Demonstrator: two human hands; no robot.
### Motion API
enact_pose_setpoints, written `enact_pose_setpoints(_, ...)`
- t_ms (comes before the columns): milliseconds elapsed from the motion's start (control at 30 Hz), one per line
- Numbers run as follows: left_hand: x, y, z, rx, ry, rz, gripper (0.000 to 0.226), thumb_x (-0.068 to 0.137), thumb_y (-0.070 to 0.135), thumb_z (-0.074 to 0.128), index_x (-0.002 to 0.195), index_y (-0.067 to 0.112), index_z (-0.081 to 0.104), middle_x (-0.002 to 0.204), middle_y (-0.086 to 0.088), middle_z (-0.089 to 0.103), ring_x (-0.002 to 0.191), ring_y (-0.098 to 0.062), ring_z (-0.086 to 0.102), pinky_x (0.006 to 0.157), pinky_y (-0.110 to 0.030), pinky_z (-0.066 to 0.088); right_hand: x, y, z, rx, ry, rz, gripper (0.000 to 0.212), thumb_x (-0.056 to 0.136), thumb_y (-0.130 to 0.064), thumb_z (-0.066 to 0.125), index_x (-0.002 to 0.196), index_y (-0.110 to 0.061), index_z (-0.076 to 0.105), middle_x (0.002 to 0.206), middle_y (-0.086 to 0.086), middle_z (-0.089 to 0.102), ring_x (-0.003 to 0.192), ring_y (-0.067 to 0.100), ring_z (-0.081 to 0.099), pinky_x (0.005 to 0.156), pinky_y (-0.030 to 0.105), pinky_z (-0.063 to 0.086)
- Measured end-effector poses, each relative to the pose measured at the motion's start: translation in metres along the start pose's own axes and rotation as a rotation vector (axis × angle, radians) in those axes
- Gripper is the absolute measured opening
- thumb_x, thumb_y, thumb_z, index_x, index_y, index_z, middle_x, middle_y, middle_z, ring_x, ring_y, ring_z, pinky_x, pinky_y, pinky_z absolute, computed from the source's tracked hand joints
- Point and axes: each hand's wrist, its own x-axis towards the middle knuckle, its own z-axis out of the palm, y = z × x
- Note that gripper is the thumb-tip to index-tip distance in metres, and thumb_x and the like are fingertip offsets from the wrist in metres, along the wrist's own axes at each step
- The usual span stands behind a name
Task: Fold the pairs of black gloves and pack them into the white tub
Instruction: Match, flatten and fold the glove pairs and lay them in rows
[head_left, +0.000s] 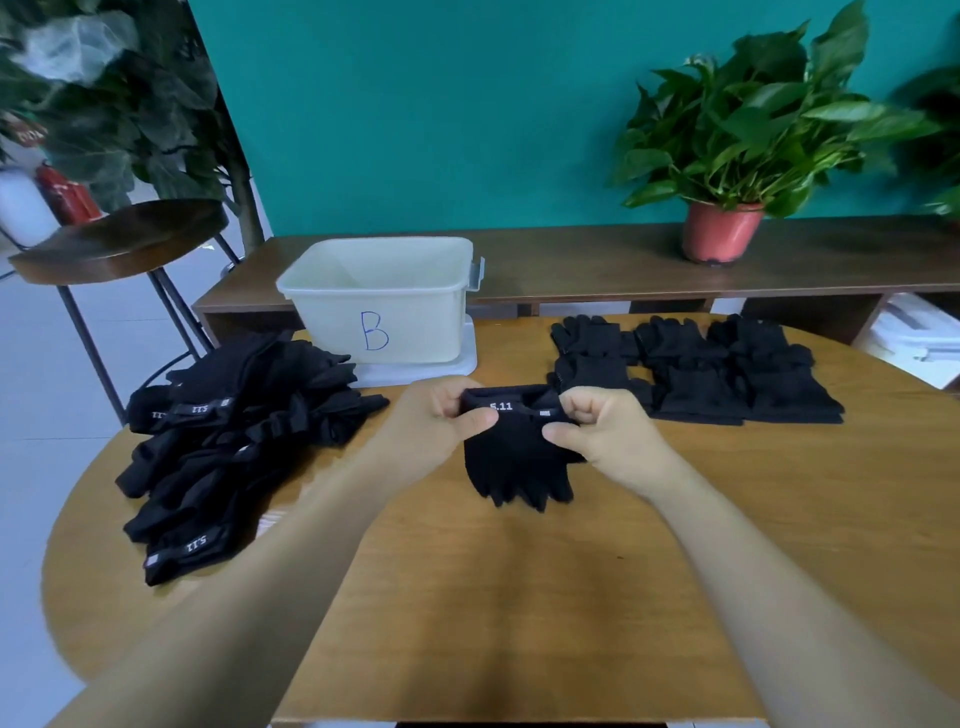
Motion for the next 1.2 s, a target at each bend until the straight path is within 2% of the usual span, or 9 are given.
enact_pose_setpoints(167, -0.005, -0.020, 0.010, 0.264, 0.050, 0.171, 0.014, 0.089, 0.008, 0.070, 0.092, 0.023, 0.069, 0.088, 0.011, 0.072, 0.087, -0.005, 0.064, 0.084, -0.019, 0.048, 0.009, 0.034, 0.017, -0.629, 0.245, -0.174, 0.020, 0.082, -0.015, 0.074, 0.090, -0.031, 0.068, 0.103, -0.007, 0.060, 0.112, 0.018, 0.045, 0.096, 0.024, 0.020)
enact_pose_setpoints(300, -0.037, -0.088, 0.031, 0.744, -0.023, 0.268, 0.029, 0.081, 0.010, 0.077, 0.101, 0.028, 0.065, 0.113, 0.011, 0.073, 0.108, -0.007, 0.065, 0.110, -0.040, 0.041, -0.019, 0.079, 0.049, -0.884, 0.139, -0.246, 0.035, 0.064, 0.004, 0.078, 0.089, -0.021, 0.074, 0.100, -0.002, 0.075, 0.110, 0.025, 0.062, 0.102, 0.033, 0.028)
enact_pose_setpoints(467, -0.060, -0.122, 0.037, 0.873, -0.063, 0.334, 0.050, 0.068, 0.002, 0.079, 0.102, 0.030, 0.056, 0.122, 0.007, 0.070, 0.121, -0.008, 0.060, 0.115, -0.047, 0.029, -0.041, 0.099, 0.069, -0.905, 0.032, -0.236, 0.051, 0.062, 0.009, 0.080, 0.105, -0.017, 0.077, 0.120, 0.005, 0.070, 0.116, 0.024, 0.064, 0.108, 0.043, 0.041)
enact_pose_setpoints(567, -0.068, -0.115, 0.028, 0.845, -0.139, 0.238, 0.040, 0.075, 0.011, 0.064, 0.110, 0.030, 0.060, 0.139, 0.011, 0.057, 0.138, -0.004, 0.042, 0.123, -0.051, 0.003, -0.046, 0.092, 0.073, -0.786, -0.027, -0.191, 0.053, 0.082, 0.009, 0.059, 0.127, -0.018, 0.066, 0.143, 0.000, 0.052, 0.138, 0.015, 0.043, 0.118, 0.035, 0.016)
enact_pose_setpoints(767, -0.050, -0.100, 0.025, 0.737, 0.059, 0.273, 0.042, 0.092, 0.022, 0.044, 0.129, 0.023, 0.064, 0.144, 0.007, 0.053, 0.138, -0.003, 0.039, 0.124, -0.043, 0.000, -0.037, 0.077, 0.087, -0.765, 0.191, -0.208, 0.047, 0.094, -0.018, 0.036, 0.133, -0.007, 0.059, 0.135, 0.007, 0.060, 0.133, 0.019, 0.050, 0.118, 0.032, 0.018)
enact_pose_setpoints(867, -0.036, -0.101, 0.040, 0.969, -0.036, 0.247, 0.053, 0.107, 0.028, 0.029, 0.157, 0.014, 0.019, 0.165, 0.000, 0.017, 0.152, -0.010, 0.007, 0.120, -0.034, -0.016, -0.030, 0.072, 0.104, -0.951, 0.040, -0.142, 0.070, 0.095, -0.039, 0.006, 0.151, -0.005, 0.029, 0.158, 0.011, 0.028, 0.149, 0.020, 0.019, 0.121, 0.033, 0.002)
enact_pose_setpoints(967, -0.036, -0.112, 0.042, 1.122, -0.186, 0.100, 0.064, 0.102, 0.045, 0.002, 0.157, 0.013, -0.009, 0.165, -0.001, -0.012, 0.149, -0.011, -0.020, 0.114, -0.034, -0.027, -0.030, 0.081, 0.104, -1.020, -0.143, 0.006, 0.083, 0.079, -0.057, -0.031, 0.150, -0.015, -0.018, 0.160, 0.003, -0.022, 0.147, 0.015, -0.024, 0.119, 0.035, -0.018)
enact_pose_setpoints(1100, -0.043, -0.123, 0.042, 1.179, -0.178, 0.057, 0.088, 0.078, 0.053, -0.027, 0.155, 0.013, -0.014, 0.163, -0.001, -0.021, 0.147, -0.012, -0.026, 0.111, -0.034, -0.032, -0.032, 0.089, 0.102, -1.044, -0.187, 0.046, 0.100, 0.058, -0.063, -0.049, 0.146, -0.021, -0.026, 0.156, -0.001, -0.033, 0.144, 0.012, -0.030, 0.119, 0.036, -0.018)
enact_pose_setpoints(1200, -0.042, -0.123, 0.044, 1.193, -0.156, 0.020, 0.089, 0.077, 0.053, -0.028, 0.154, 0.012, -0.015, 0.163, -0.004, -0.020, 0.148, -0.015, -0.025, 0.117, -0.038, -0.025, -0.031, 0.089, 0.103, -1.021, -0.186, 0.066, 0.087, 0.072, -0.061, -0.034, 0.149, -0.021, -0.024, 0.156, -0.002, -0.032, 0.143, 0.011, -0.031, 0.119, 0.036, -0.018)
